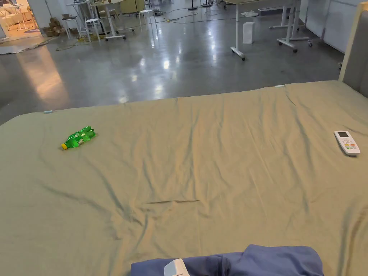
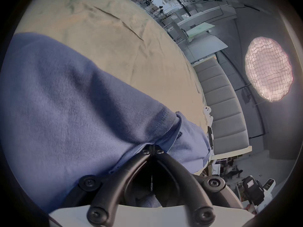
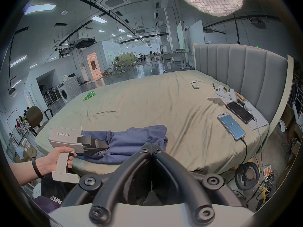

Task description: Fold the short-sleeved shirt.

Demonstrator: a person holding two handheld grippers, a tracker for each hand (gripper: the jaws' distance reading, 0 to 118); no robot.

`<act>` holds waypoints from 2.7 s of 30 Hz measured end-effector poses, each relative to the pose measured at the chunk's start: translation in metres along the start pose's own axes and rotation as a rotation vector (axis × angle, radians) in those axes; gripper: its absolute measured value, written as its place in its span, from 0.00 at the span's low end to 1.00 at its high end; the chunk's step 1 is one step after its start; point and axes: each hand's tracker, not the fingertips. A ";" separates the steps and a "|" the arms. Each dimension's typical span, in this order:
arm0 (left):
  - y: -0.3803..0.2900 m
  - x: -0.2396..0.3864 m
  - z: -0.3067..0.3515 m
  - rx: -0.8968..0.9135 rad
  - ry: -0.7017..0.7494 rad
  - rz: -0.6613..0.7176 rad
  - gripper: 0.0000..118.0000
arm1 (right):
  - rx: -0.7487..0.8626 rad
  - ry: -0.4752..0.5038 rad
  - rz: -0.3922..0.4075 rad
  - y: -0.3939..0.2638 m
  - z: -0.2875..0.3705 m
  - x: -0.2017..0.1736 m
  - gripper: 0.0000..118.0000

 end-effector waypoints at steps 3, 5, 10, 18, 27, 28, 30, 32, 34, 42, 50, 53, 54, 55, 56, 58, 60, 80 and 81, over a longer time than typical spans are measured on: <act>0.009 0.004 0.029 0.051 -0.054 -0.060 0.57 | 0.000 0.017 -0.002 0.002 -0.003 -0.003 0.00; 0.016 0.004 0.062 0.112 -0.146 -0.074 0.74 | -0.003 0.031 -0.004 0.002 -0.007 -0.004 0.00; 0.052 -0.050 0.147 0.244 -0.137 0.005 0.95 | -0.013 0.063 0.009 0.003 -0.016 -0.011 0.00; 0.044 -0.114 0.143 0.198 -0.160 0.405 0.64 | -0.013 0.065 0.019 0.007 -0.010 -0.022 0.00; 0.023 -0.085 0.106 0.138 -0.200 0.357 0.08 | -0.027 0.034 0.042 0.010 -0.004 -0.022 0.00; 0.030 -0.094 0.109 0.141 -0.205 0.350 0.08 | -0.031 0.033 0.041 0.010 -0.004 -0.022 0.00; 0.032 -0.088 0.122 0.178 -0.184 0.324 0.08 | -0.037 0.028 0.038 0.008 -0.005 -0.021 0.00; 0.034 -0.092 0.130 0.225 -0.234 0.388 0.08 | -0.044 0.034 0.034 0.007 -0.006 -0.022 0.00; 0.038 -0.092 0.151 0.238 -0.203 0.398 0.07 | -0.046 0.040 0.041 0.008 -0.007 -0.024 0.00; 0.089 -0.106 0.280 0.312 0.133 0.091 0.08 | -0.047 0.093 0.050 0.008 -0.020 -0.030 0.00; 0.087 -0.024 0.211 0.284 0.255 -0.181 0.08 | -0.044 0.112 0.052 0.003 -0.017 -0.033 0.00; 0.074 0.016 0.149 0.189 0.301 -0.275 0.08 | -0.036 0.097 0.050 0.000 -0.010 -0.028 0.00; 0.070 0.022 0.130 0.161 0.310 -0.298 0.08 | -0.035 0.092 0.041 -0.001 -0.009 -0.026 0.00; 0.066 0.028 0.106 0.100 0.310 -0.322 0.08 | -0.034 0.087 0.029 -0.002 -0.008 -0.023 0.00; 0.056 0.044 0.086 0.055 0.304 -0.333 0.08 | -0.034 0.080 0.021 -0.003 -0.006 -0.021 0.00; 0.046 0.050 0.053 0.014 0.268 -0.317 0.08 | -0.030 0.062 0.015 -0.004 -0.002 -0.019 0.00; 0.035 0.060 0.033 0.003 0.242 -0.285 0.10 | -0.034 0.050 0.007 -0.007 0.000 -0.016 0.00; 0.004 0.023 0.008 -0.051 -0.047 -0.052 0.02 | -0.064 0.061 -0.030 -0.015 -0.009 -0.011 0.00; -0.002 0.022 -0.005 -0.070 0.005 -0.064 0.01 | -0.065 0.064 -0.026 -0.015 -0.008 -0.013 0.00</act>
